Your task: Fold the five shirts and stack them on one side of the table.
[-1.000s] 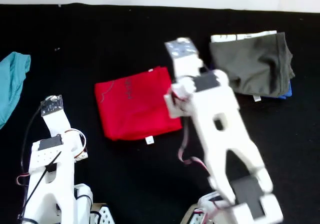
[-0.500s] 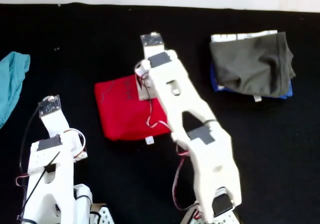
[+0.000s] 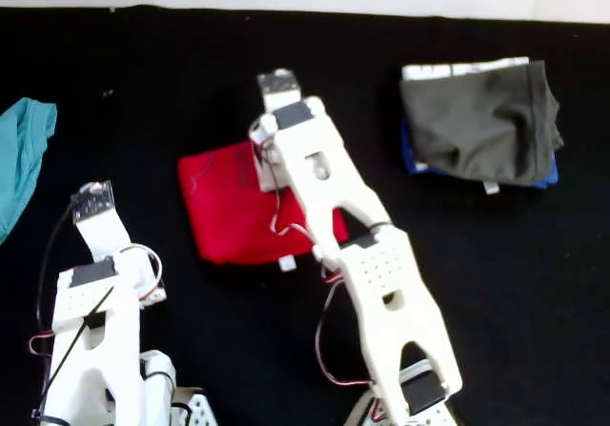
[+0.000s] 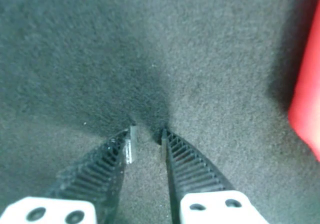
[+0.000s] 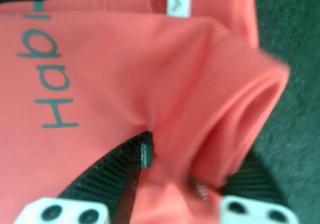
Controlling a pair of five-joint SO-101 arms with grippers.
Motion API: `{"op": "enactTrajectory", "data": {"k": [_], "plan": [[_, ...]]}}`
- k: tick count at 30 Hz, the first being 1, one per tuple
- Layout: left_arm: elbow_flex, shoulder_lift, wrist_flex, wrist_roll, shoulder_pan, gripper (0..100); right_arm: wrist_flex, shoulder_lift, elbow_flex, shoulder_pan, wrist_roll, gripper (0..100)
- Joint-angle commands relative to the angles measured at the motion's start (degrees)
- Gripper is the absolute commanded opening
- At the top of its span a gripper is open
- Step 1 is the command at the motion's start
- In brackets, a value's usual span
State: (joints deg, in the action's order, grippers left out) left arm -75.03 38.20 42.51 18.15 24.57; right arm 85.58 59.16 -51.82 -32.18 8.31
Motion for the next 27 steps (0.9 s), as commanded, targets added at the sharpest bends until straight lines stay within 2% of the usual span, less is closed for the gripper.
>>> {"op": "enactTrajectory", "data": {"k": [1, 3, 8, 11, 27], "plan": [[-0.13, 0.04, -1.93, -0.62, 0.84, 10, 2.51, 2.07, -4.0, 1.63, -4.48, 3.3], [-0.13, 0.04, -1.93, -0.62, 0.84, 10, 5.05, 2.07, -6.73, 3.03, -4.66, 0.2], [-0.13, 0.04, -1.93, -0.62, 0.84, 10, 15.25, 1.98, -22.37, 7.96, -4.75, 0.6], [-0.13, 0.04, -1.93, -0.62, 0.84, 10, 15.52, 0.57, -30.73, 12.44, -5.01, 0.5], [-0.13, 0.04, -1.93, -0.62, 0.84, 10, 15.16, -31.6, -19.03, 29.85, -23.56, 0.5]]}}
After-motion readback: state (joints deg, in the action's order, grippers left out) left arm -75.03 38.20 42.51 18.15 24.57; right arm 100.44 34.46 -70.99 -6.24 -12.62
